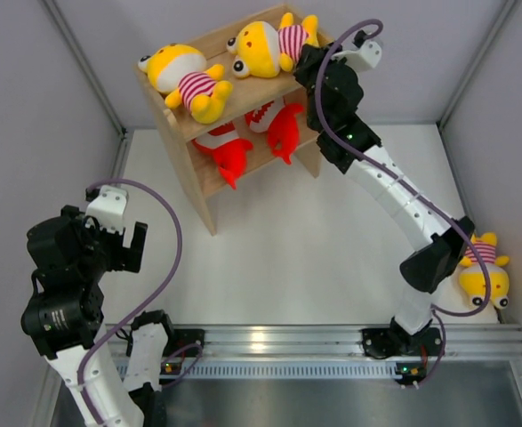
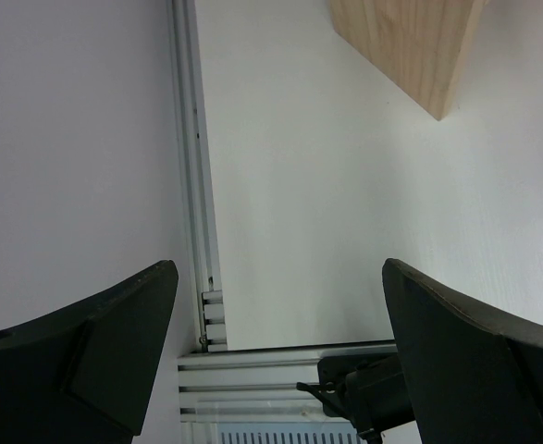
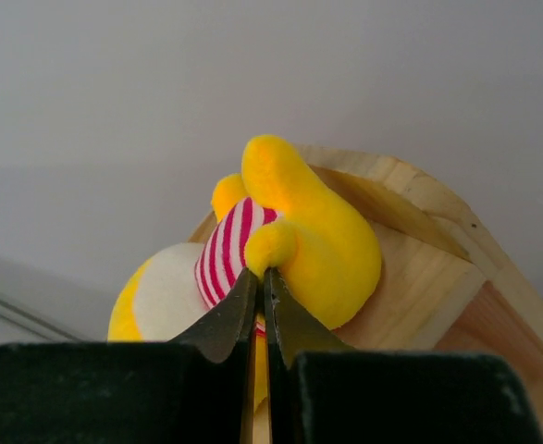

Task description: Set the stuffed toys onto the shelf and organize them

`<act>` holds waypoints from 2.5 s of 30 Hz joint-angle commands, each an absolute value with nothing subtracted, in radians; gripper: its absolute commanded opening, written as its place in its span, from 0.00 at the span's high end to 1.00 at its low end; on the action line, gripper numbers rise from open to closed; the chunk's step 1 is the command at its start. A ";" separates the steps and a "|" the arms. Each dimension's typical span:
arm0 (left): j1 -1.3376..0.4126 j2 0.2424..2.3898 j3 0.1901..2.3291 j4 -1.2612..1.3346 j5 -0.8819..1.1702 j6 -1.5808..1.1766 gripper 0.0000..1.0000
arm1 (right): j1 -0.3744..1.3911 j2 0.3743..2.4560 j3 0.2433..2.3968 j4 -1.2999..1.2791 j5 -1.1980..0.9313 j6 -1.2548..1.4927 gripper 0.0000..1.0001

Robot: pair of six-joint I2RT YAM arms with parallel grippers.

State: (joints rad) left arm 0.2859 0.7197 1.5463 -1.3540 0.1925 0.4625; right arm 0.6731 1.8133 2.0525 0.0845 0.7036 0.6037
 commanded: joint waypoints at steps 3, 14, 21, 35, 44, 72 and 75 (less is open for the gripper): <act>0.281 0.710 1.549 -1.313 0.196 0.457 0.01 | 0.765 1.623 1.872 0.232 0.698 0.479 0.84; 0.282 0.700 1.542 -1.313 0.189 0.462 0.01 | 0.740 1.565 1.966 -0.084 0.292 0.368 0.31; 0.282 0.695 1.535 -1.313 0.176 0.469 0.01 | 0.588 1.481 2.014 -0.291 -0.007 0.140 0.15; 0.281 0.693 1.542 -1.315 0.181 0.465 0.01 | 0.371 1.609 2.049 -0.238 -0.479 -0.181 0.09; 0.281 0.704 1.545 -1.316 0.187 0.463 0.01 | 0.380 1.727 2.102 -0.184 -0.476 -0.189 0.16; 0.281 0.703 1.537 -1.316 0.172 0.476 0.02 | 0.647 1.695 1.889 0.104 -0.098 -0.241 1.00; 0.281 0.700 1.539 -1.316 0.170 0.474 0.01 | 0.707 1.657 1.836 0.141 -0.052 -0.291 1.00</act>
